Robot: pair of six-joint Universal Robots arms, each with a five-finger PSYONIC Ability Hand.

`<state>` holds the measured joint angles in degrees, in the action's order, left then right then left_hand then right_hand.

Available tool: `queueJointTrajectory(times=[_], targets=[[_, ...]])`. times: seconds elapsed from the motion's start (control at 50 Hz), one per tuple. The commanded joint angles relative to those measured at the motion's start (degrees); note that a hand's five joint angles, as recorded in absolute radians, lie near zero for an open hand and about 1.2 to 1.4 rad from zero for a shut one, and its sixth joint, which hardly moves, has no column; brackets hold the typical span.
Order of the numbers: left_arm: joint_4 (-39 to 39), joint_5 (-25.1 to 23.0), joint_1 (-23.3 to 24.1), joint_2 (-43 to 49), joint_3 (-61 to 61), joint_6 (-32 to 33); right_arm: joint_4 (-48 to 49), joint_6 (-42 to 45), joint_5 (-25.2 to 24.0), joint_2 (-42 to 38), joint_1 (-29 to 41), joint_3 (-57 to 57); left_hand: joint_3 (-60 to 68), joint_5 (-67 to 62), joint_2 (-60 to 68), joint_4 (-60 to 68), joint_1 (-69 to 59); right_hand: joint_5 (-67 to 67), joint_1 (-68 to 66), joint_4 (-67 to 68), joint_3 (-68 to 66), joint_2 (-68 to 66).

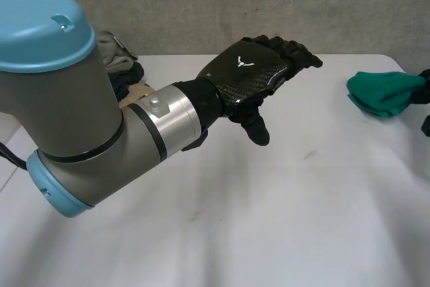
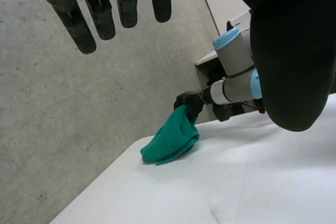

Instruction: Fold the laundry.

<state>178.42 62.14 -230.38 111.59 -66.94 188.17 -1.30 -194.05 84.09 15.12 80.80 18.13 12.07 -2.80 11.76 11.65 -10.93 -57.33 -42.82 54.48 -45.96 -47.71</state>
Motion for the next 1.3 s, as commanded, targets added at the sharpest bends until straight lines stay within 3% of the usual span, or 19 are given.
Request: queueJointTrajectory(times=[0.02,0.1,0.14,0.26,0.34,0.36,0.4,0.44,0.48,0.56,0.68,0.78,0.84,0.86,0.98,1.08,1.3], targets=[[0.0,0.2,0.8,0.2,0.1,0.0,-3.0,0.2,-2.8,0.0,-2.5,-1.2,-0.7,1.4,-0.4,-0.3,-0.5,20.1,-4.4,-7.3,-1.3,0.5],[0.0,0.3,1.0,0.2,0.1,0.0,-3.7,0.6,-2.4,-0.2,-3.9,-0.6,-0.7,1.4,-0.4,-0.3,-0.5,23.9,-0.6,-11.1,2.5,4.3],[-0.1,0.3,1.0,0.1,0.1,0.0,-4.3,1.6,-3.2,0.1,-4.2,0.3,-0.7,1.4,-0.4,-0.3,-0.5,55.4,30.9,-42.6,34.1,35.8],[-0.1,0.4,1.1,-0.3,-0.5,0.0,-5.3,7.1,-2.9,4.5,-3.7,5.9,-0.7,1.4,-0.4,-0.3,-0.5,57.3,32.8,-44.5,36.0,37.7],[-0.1,0.4,1.1,-0.5,-0.8,-0.1,-4.7,15.3,6.1,9.6,-3.7,10.4,-0.7,1.4,-0.4,-0.3,-0.5,57.3,32.8,-44.5,36.0,37.7],[-0.1,0.4,1.0,-0.5,-0.7,-0.1,-3.1,20.4,12.1,11.4,-3.6,11.8,-0.7,1.4,-0.4,-0.3,-0.5,57.3,32.8,-44.5,36.0,37.7],[-0.1,0.9,0.9,-0.6,-0.7,-0.1,-0.7,26.0,17.3,13.8,-3.5,13.3,-0.7,1.4,-0.4,-0.3,-0.5,57.3,32.8,-44.5,36.0,37.7],[0.0,1.5,0.8,-0.7,-0.7,-0.1,4.0,33.2,21.7,17.9,-3.3,16.8,-0.8,1.6,-0.5,-0.4,-0.3,57.3,32.8,-44.5,36.0,37.7],[0.0,2.9,0.5,-1.4,-0.5,0.0,7.8,36.6,21.6,20.7,-3.0,20.5,-0.8,1.6,-0.5,-0.4,-0.3,57.3,32.8,-44.5,36.0,37.7],[1.2,6.7,-0.2,-3.1,-0.4,0.0,18.3,38.1,16.6,30.0,-1.0,32.3,-1.2,1.9,-0.9,-0.8,0.0,57.3,32.8,-44.5,36.0,37.7],[7.3,17.0,-5.7,-4.3,-0.5,1.3,31.0,38.2,-0.7,43.6,3.0,51.5,-0.7,1.4,-0.4,-0.3,-0.5,57.3,32.8,-44.5,36.0,37.7],[11.6,27.4,-17.0,-2.3,-0.2,9.0,31.8,39.4,-13.4,48.7,8.8,62.9,-0.7,1.4,-0.4,-0.3,-0.5,57.3,32.8,-44.5,36.0,37.7],[12.9,27.7,-21.4,0.5,0.1,14.8,29.5,41.5,-19.0,53.7,12.2,69.7,-0.5,1.2,-0.2,-0.1,-0.6,57.3,32.8,-44.5,36.0,37.7],[13.9,27.4,-23.3,3.0,0.2,19.0,28.7,42.3,-19.8,54.7,12.7,71.2,-0.5,1.2,-0.2,-0.1,-0.6,57.3,32.8,-44.5,36.0,37.7],[20.5,23.5,-31.3,14.2,3.4,28.2,20.1,48.9,-20.7,58.3,14.2,78.7,0.2,0.6,0.5,0.6,-1.3,57.3,32.8,-44.5,36.0,37.7],[24.0,20.2,-36.3,21.5,7.4,29.4,17.2,52.7,-20.4,58.1,15.7,81.5,5.9,-5.1,6.2,6.3,-7.0,57.3,32.8,-44.5,36.0,37.7],[23.6,13.6,-38.8,32.2,17.8,29.3,16.5,54.4,-19.9,58.1,15.4,86.4,37.6,-36.9,38.0,38.1,-38.8,57.3,32.8,-44.5,36.0,37.7]])
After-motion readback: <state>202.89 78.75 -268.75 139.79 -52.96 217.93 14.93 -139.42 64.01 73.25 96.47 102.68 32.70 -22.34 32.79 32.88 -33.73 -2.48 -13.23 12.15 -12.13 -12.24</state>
